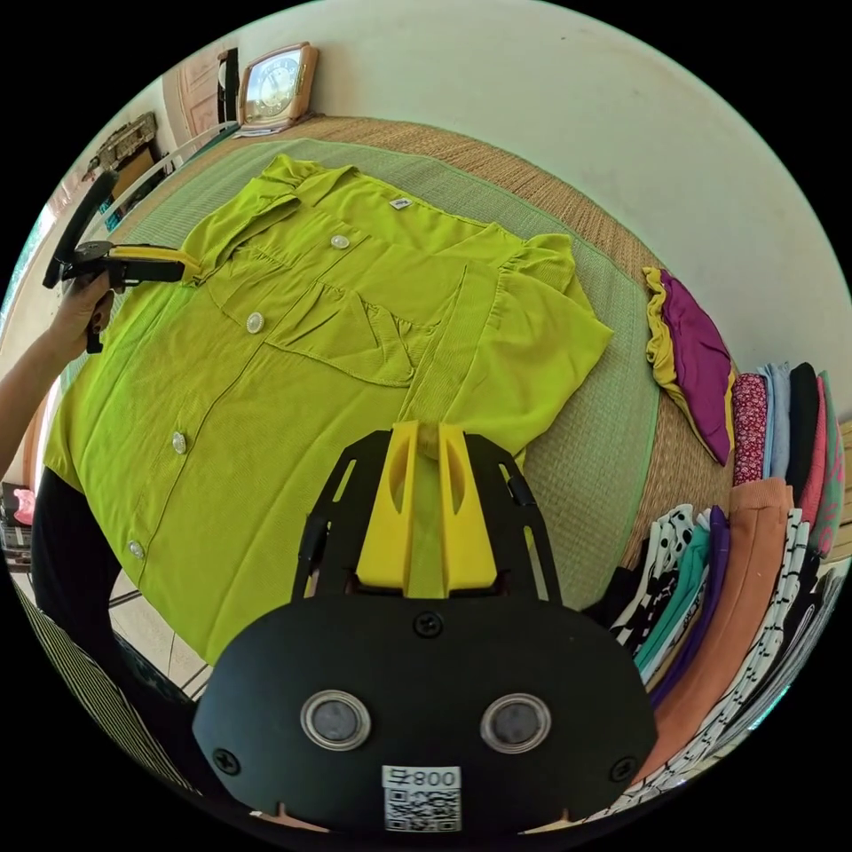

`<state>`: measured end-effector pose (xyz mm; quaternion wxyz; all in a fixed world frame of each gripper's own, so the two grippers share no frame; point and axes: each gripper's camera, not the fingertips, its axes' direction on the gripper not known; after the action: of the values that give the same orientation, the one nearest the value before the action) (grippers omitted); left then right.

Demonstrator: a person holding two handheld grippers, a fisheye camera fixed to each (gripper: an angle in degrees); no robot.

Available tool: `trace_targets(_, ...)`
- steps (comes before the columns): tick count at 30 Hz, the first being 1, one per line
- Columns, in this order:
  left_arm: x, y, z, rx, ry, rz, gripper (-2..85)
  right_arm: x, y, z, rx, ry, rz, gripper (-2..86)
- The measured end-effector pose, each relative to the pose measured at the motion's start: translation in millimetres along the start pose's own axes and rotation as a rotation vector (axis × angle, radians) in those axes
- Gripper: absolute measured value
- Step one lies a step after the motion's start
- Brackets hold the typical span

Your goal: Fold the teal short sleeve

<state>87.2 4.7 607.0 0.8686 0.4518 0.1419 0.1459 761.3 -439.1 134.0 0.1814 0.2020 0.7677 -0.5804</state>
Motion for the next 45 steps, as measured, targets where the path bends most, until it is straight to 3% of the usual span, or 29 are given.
trace_targets(5, -12, 11, -25, -0.016, -0.005, -0.031, 1.9, 5, 5, 2, -0.011, 0.007, -0.011, 1.2)
trace_targets(13, -17, 37, -54, -0.026, 0.038, -0.054, 4.2, 29, 27, 7, 0.001, -0.082, 0.033, 0.2)
trace_targets(22, -28, 80, -124, 0.124, 0.227, -0.147, 8.2, 93, 67, -4, 0.083, -0.271, 0.264, 1.0)
trace_targets(30, -32, 183, -192, 0.050, 0.261, -0.247, 8.1, 144, 177, -25, 0.115, -0.534, 0.475, 2.5)
trace_targets(38, -38, 321, -271, 0.032, 0.295, -0.415, 8.9, 151, 311, -38, 0.034, -0.548, 0.634, 4.4)
trace_targets(45, -47, 377, -302, 0.049, 0.361, -0.519, 10.4, 161, 389, -30, 0.044, -0.648, 0.751, 6.6)
